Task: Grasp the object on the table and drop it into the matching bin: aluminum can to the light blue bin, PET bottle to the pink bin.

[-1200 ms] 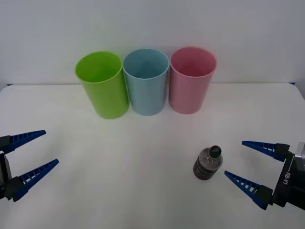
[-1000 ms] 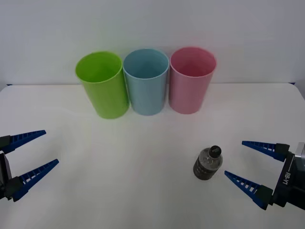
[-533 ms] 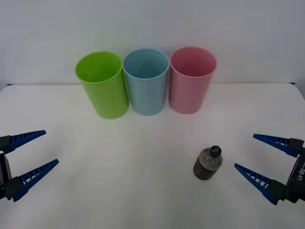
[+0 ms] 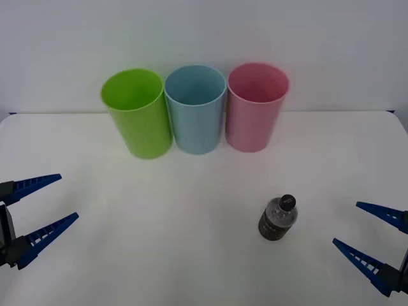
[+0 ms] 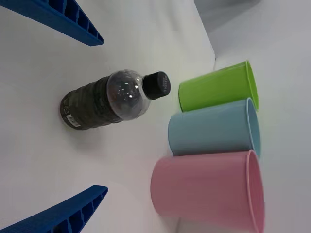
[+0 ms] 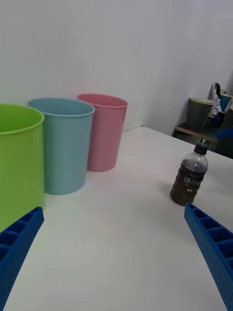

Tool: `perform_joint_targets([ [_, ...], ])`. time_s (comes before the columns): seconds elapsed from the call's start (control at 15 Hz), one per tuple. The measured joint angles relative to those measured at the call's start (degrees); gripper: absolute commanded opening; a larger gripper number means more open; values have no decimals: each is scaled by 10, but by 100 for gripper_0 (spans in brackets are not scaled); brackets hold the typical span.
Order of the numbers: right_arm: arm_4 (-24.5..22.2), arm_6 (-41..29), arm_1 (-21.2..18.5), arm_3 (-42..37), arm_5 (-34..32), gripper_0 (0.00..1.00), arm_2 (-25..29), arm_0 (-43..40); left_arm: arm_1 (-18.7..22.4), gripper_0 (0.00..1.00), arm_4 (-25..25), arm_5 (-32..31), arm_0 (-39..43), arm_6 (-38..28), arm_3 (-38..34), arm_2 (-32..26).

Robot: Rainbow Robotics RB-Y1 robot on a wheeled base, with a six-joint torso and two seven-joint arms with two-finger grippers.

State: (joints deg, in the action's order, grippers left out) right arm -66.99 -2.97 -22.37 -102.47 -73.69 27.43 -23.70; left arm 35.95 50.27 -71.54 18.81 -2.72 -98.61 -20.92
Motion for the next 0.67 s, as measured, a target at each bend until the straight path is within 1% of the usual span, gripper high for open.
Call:
perform_joint_targets([
  [0.2, 21, 61, 0, 58, 0, 100, -14, 6, 0, 100, 0, 0, 0, 0, 0, 0],
  [0.33, 34, 97, 0, 97, 0, 100, -34, 12, 0, 100, 0, 0, 0, 0, 0, 0],
  [0.67, 53, 182, 0, 193, 2, 100, -75, 37, 0, 100, 0, 0, 0, 0, 0, 0],
])
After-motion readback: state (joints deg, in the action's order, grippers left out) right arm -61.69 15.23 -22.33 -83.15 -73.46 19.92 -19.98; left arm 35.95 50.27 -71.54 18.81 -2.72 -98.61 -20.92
